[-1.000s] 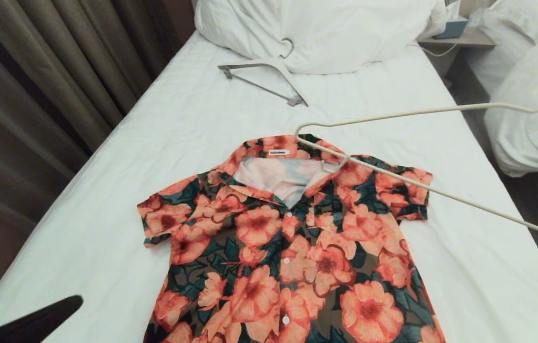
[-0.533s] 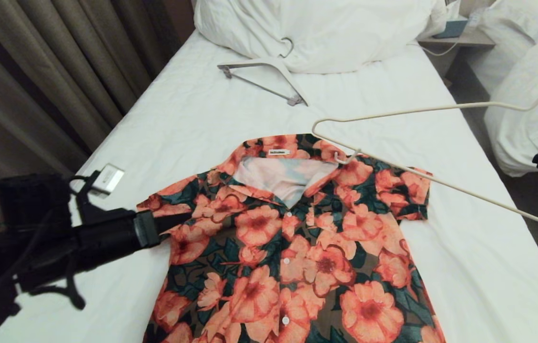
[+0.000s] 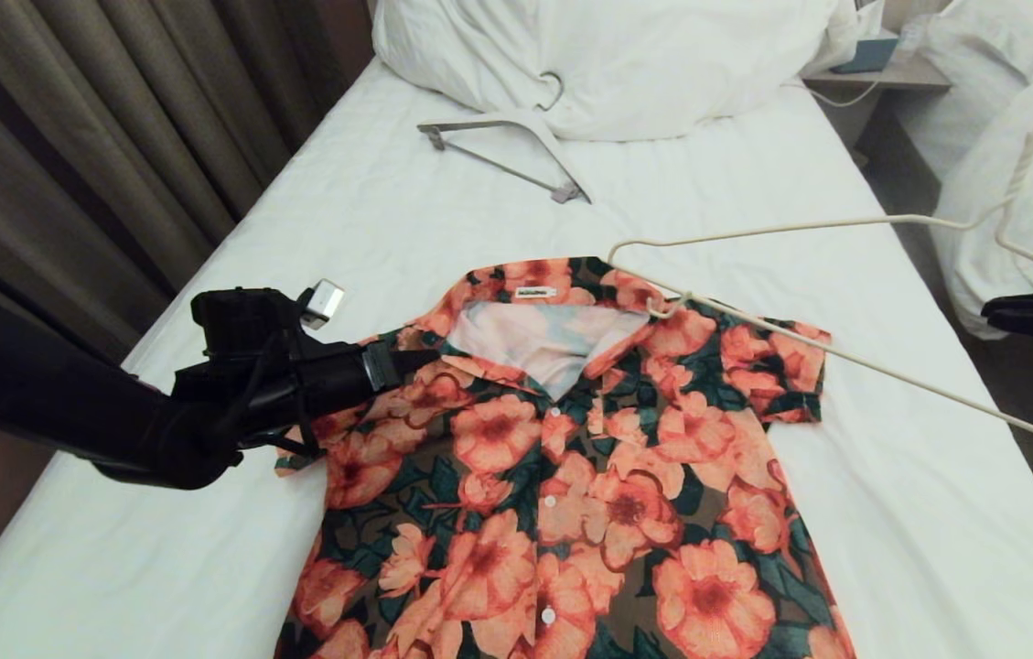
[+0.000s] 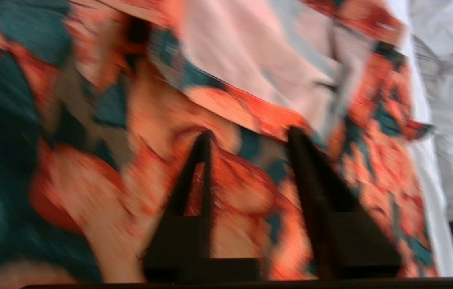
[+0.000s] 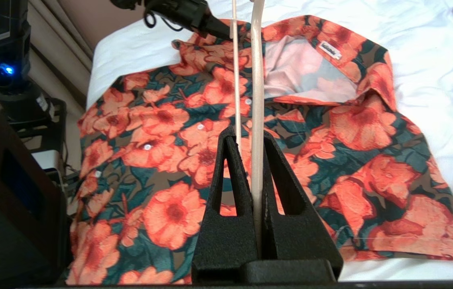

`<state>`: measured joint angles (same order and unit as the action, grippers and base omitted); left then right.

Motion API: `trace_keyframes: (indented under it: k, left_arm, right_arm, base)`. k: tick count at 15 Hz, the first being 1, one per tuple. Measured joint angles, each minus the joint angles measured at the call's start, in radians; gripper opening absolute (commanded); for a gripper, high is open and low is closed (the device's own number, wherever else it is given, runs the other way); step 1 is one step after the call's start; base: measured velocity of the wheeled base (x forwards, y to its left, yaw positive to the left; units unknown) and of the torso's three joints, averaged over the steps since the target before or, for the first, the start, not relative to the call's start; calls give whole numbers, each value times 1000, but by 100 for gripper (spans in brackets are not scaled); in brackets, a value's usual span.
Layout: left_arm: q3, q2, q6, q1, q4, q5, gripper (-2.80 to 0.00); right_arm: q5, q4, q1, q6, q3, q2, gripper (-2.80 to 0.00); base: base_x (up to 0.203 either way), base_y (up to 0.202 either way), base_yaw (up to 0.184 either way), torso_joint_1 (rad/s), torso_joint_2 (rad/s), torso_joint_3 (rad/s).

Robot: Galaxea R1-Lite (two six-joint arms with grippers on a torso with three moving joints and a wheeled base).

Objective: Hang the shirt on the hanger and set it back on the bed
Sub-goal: Lift the shirt and hanger

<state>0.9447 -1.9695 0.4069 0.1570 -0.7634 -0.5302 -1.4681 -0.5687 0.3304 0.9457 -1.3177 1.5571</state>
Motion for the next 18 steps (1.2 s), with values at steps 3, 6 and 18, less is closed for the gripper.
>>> trace_keyframes:
  k: [3, 6, 18]
  left_arm:
    - [72, -58, 0, -13, 31, 0, 0]
    - [107, -92, -1, -11, 31, 3, 0]
    - [221, -161, 18, 47, 33, 14, 0]
  right_arm:
    - [0, 10, 1, 0, 0, 15, -280]
    - [5, 11, 1, 0, 1, 22, -280]
    - [8, 18, 6, 0, 3, 34, -280]
  base:
    - [0, 0, 0, 0, 0, 0]
    - [0, 0, 0, 0, 0, 0]
    - [0, 0, 0, 0, 0, 0]
